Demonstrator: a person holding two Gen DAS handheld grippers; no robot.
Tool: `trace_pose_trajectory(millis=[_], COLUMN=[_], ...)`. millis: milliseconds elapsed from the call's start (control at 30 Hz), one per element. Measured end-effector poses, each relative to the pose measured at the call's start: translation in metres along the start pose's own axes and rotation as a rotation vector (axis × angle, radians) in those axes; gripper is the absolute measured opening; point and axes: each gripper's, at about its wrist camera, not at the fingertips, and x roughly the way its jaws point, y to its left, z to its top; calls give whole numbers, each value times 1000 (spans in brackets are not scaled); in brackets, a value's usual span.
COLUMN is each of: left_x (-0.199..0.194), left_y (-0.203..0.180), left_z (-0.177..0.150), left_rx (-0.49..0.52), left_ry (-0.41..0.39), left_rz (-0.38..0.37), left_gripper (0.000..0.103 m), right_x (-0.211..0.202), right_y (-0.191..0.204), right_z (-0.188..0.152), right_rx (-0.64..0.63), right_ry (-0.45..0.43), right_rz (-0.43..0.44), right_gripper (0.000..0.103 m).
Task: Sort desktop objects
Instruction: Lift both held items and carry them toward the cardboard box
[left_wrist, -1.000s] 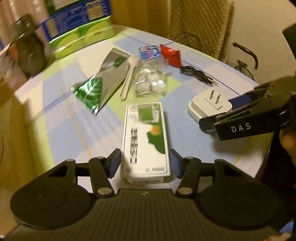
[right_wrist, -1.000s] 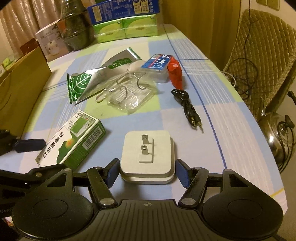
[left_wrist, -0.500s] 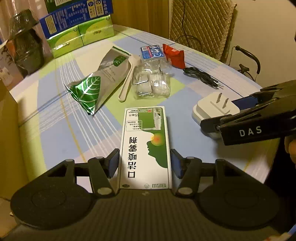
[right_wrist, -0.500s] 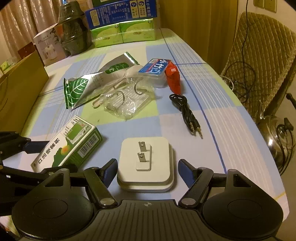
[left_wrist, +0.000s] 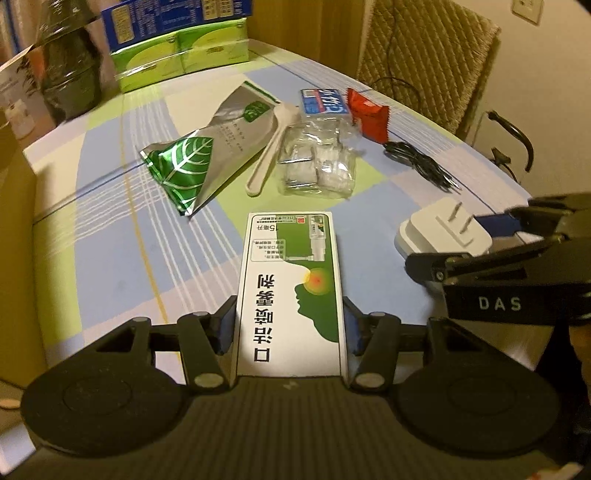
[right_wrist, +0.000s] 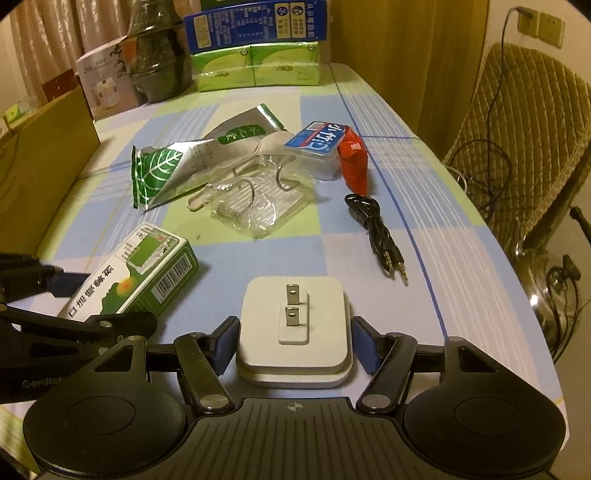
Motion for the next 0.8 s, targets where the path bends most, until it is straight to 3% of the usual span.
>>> trace_pose_trajectory(millis=[400, 800], left_x=[-60, -132], left_y=[7, 18], left_z=[-1, -16], left_rx=[-133, -198], left_ry=[-57, -144], left_rz=[44, 97], left_gripper=[51, 51], right_x=[-64, -105], right_y=[3, 43], right_z=[10, 13], right_rx=[11, -27], right_ry=[-91, -152], right_rz=[19, 102], right_gripper=[62, 62])
